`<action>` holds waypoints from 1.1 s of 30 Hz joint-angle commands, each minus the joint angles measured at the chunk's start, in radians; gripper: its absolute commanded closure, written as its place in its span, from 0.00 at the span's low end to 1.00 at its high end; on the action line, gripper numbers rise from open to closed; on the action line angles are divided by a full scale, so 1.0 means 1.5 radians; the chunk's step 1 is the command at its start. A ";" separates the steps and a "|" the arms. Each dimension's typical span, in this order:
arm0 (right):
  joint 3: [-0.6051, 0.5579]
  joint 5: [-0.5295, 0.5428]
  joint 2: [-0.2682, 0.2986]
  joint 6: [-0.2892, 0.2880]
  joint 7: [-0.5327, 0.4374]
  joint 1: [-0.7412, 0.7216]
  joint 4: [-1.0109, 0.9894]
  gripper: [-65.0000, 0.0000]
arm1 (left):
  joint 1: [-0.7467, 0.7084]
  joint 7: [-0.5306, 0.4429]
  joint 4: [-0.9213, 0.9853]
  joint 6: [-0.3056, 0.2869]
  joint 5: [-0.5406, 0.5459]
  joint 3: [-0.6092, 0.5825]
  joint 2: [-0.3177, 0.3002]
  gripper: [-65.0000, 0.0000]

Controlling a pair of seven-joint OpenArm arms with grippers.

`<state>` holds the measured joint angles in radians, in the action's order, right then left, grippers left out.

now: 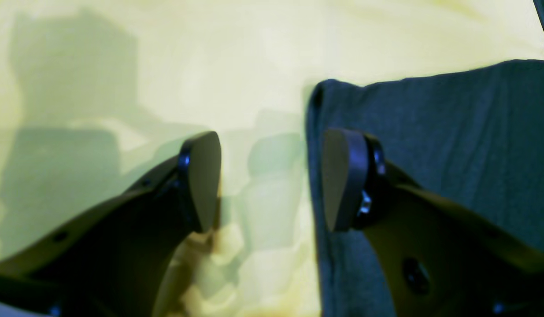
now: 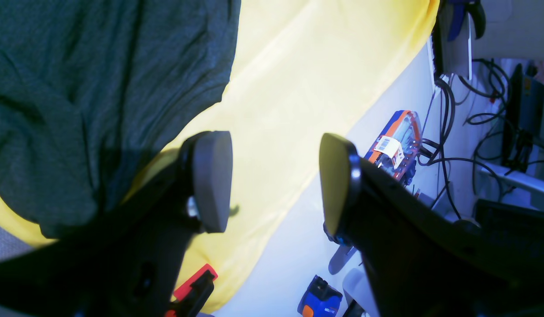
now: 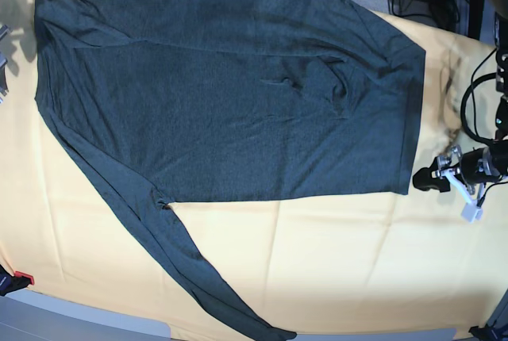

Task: Fold the T-shirt properly
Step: 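Open both grippers and release the shirt edges, then move the left gripper to the hem corner and grasp it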

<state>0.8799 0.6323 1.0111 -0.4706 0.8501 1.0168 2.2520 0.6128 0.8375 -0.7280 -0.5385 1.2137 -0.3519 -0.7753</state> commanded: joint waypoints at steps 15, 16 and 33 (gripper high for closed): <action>0.009 -0.006 0.009 0.018 -0.008 -0.002 0.004 0.48 | -0.017 0.001 -0.005 -0.022 0.005 0.007 0.047 0.42; 0.009 -0.006 0.009 0.018 -0.009 -0.002 0.004 0.48 | -0.017 0.001 -0.005 -0.028 0.005 0.007 0.047 0.42; 0.009 -0.005 -0.002 0.017 -0.013 -0.002 0.004 0.48 | 0.022 -0.005 -0.006 -0.063 -0.031 0.089 0.011 0.42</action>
<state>0.8799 0.6323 0.9916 -0.4549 0.8413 1.0168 2.2520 0.6159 0.8467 -0.7284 -0.6296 1.1477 -0.2279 -0.7403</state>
